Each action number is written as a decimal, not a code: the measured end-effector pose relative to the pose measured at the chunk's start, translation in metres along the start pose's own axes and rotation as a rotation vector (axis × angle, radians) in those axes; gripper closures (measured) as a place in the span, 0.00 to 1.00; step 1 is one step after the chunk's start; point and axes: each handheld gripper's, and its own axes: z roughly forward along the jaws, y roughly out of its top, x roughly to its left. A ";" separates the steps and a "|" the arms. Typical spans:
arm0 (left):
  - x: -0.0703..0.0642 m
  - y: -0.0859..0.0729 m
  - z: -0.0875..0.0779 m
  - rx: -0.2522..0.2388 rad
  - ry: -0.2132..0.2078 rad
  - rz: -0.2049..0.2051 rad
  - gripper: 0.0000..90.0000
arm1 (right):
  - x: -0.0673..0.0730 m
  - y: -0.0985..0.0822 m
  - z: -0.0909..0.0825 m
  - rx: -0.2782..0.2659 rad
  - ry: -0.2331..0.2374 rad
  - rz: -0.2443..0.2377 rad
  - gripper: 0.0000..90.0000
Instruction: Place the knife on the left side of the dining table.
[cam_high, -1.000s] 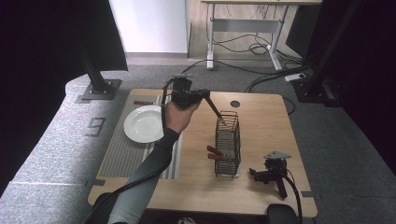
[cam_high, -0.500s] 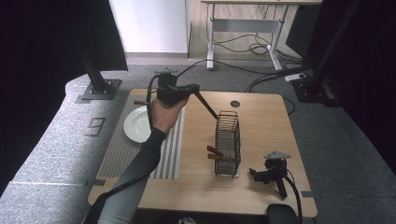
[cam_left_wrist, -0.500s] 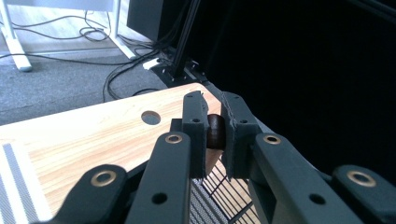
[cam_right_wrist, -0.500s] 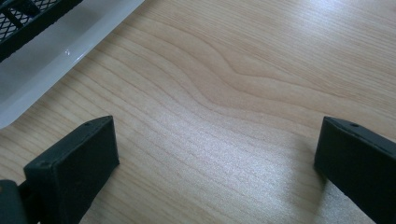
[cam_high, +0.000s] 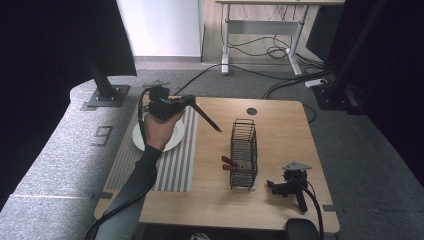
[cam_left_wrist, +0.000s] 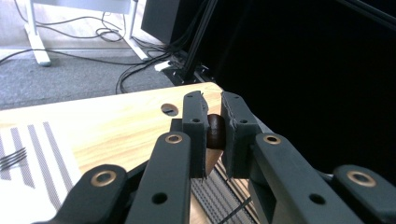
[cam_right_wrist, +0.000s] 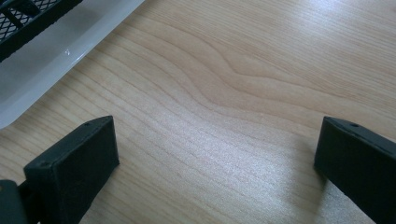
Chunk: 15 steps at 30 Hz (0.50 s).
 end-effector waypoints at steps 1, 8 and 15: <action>0.003 -0.002 -0.003 0.000 0.003 -0.003 0.90 | 0.000 0.000 0.000 0.000 0.000 0.000 0.00; 0.016 -0.018 -0.019 0.000 0.015 -0.033 0.90 | 0.000 0.000 0.000 0.000 0.000 -0.001 0.00; 0.027 -0.033 -0.034 0.002 0.035 -0.058 0.90 | 0.000 0.000 0.000 0.000 0.000 0.000 0.00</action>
